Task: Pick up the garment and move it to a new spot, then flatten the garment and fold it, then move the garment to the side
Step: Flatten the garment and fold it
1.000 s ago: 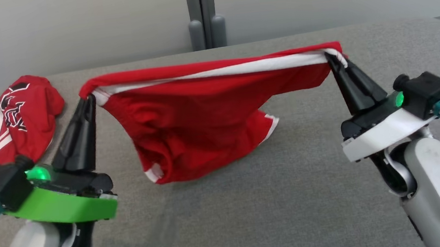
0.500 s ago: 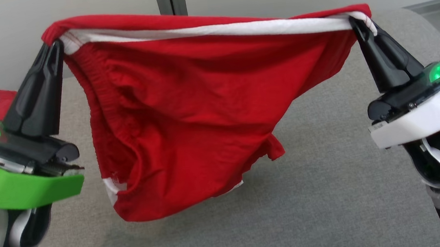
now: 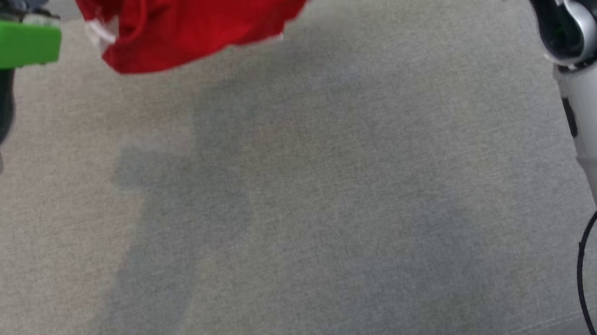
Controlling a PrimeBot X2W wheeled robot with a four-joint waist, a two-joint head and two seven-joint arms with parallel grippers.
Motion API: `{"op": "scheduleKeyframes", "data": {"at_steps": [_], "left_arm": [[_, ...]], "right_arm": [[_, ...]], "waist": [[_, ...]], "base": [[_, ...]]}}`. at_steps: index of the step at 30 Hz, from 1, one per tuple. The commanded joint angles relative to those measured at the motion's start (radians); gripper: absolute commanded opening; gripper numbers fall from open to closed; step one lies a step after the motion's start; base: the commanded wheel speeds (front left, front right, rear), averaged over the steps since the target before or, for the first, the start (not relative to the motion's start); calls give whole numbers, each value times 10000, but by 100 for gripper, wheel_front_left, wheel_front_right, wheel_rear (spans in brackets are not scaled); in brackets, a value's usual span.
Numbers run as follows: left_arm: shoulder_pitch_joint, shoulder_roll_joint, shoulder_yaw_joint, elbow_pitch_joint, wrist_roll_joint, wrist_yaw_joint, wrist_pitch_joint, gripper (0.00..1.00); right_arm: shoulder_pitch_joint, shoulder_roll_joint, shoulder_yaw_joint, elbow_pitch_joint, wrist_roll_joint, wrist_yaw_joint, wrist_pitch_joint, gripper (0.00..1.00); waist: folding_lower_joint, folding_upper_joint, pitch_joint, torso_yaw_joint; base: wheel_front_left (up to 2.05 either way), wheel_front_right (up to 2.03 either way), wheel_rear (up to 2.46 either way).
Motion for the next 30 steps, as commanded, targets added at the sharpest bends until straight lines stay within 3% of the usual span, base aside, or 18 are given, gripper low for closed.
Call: {"op": "scheduleKeyframes", "data": {"at_steps": [1,9,15,23,30], "left_arm": [[-260,-79,-157,281,-110,10,-148,0],[497,-349,-1448,1848,-838,9,-769,0],[2045,-495,-1850,1804,-782,8,-904,0],[4712,-715,-1448,189,87,8,-903,0],[6886,-541,-1163,-1452,560,7,-905,0]], "right_arm": [[-284,17,-26,306,-268,-11,-288,0],[311,408,583,2399,-930,-11,-1406,0],[1716,518,980,3122,-643,-11,-1817,0],[3679,557,1096,2493,-209,-11,-1959,0],[5762,542,810,787,-128,-11,-1963,0]], "waist": [[0,0,885,-160],[0,0,1240,-177],[0,0,1171,-154],[0,0,415,-94],[0,0,-614,-33]], "base": [[0,0,0],[0,0,0],[0,0,0],[0,0,0],[0,0,0]]}}
